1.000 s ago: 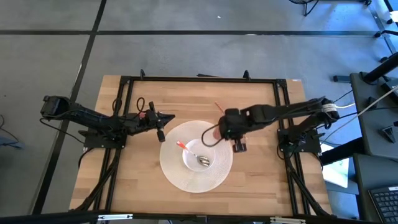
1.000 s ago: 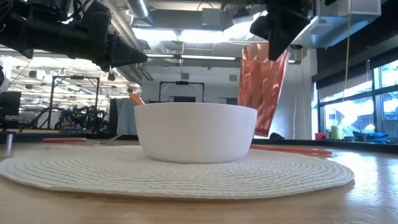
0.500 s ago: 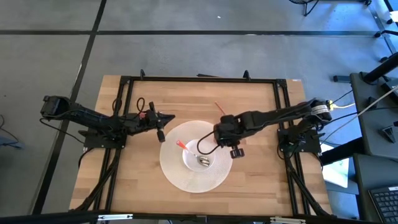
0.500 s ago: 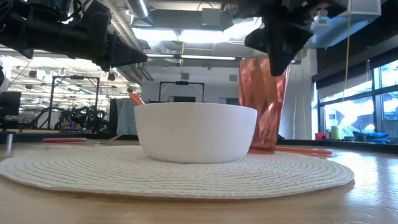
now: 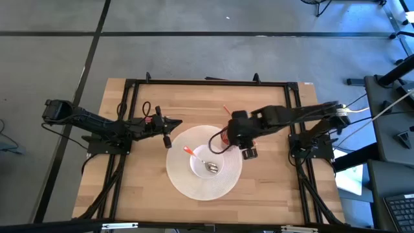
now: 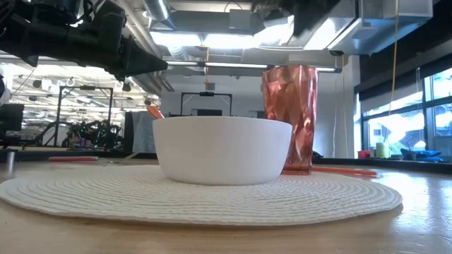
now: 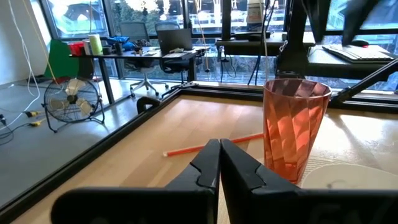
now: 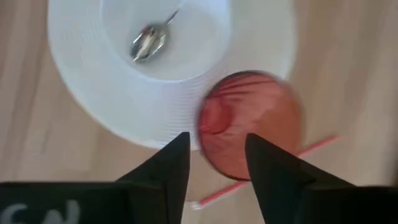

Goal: Pick & Place Utensil
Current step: Put the red straw into the red cup

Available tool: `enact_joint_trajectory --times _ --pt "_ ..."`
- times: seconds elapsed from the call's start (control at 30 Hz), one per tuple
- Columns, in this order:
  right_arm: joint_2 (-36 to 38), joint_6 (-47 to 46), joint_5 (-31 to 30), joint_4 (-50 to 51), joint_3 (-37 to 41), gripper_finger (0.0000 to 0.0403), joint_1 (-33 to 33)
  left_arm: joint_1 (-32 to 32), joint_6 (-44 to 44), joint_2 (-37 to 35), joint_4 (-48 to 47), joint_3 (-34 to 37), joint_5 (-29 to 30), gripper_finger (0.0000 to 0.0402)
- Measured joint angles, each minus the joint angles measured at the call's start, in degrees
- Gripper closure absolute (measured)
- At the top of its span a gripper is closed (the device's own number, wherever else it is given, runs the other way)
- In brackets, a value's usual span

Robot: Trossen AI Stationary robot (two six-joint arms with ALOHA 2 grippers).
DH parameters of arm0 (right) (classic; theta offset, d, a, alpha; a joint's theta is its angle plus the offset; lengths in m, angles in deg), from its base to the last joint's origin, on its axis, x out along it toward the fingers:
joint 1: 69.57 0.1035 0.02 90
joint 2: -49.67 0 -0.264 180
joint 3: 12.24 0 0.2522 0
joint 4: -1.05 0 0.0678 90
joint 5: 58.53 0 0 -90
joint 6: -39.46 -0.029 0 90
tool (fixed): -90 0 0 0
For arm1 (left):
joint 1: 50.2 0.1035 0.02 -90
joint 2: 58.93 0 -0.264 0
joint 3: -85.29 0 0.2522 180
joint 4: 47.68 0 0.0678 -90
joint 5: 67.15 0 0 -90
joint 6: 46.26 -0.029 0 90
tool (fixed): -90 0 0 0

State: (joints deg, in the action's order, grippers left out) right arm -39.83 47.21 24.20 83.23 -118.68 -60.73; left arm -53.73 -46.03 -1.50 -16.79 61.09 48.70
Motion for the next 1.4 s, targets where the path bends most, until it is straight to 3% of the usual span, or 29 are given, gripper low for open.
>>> enact_joint_trajectory --times 0.17,0.27,0.37,0.47,0.6,0.7,0.83,1.0,1.4 --pt "14.19 4.61 -4.40 -14.69 7.28 0.0258 -2.23 0.01 -0.10 0.01 -0.50 0.00 0.03 0.0399" --pt "23.48 1.97 -11.23 -22.31 15.09 0.0268 -5.31 0.00 -0.04 0.02 -0.82 0.00 0.13 0.0399" --pt "30.73 -2.34 -15.16 -23.03 22.16 0.0278 -9.34 0.02 -0.02 0.02 -0.80 0.00 0.13 0.0397" --pt "35.78 -8.04 -14.88 -20.55 27.71 0.0285 -13.94 0.00 -0.02 0.02 -0.80 0.00 0.17 0.0396" --pt "38.62 -14.87 -6.63 -19.14 34.70 0.0290 -18.85 0.00 0.01 0.02 0.45 0.00 0.18 0.0399" --pt "38.20 -18.42 2.59 -19.69 39.56 0.0290 -21.05 0.00 0.04 0.01 2.15 0.00 0.17 0.0400" --pt "36.10 -19.73 8.49 -23.05 44.99 0.0284 -21.89 0.02 0.04 0.02 2.23 0.00 0.20 0.0398" --pt "31.71 -24.41 10.16 -26.47 48.22 0.0268 -21.88 0.01 0.05 0.02 2.24 0.00 0.15 0.0397" --pt "11.17 -28.87 11.86 -26.45 48.70 0.0210 -22.25 0.01 0.72 0.02 2.15 0.00 0.09 0.0396"
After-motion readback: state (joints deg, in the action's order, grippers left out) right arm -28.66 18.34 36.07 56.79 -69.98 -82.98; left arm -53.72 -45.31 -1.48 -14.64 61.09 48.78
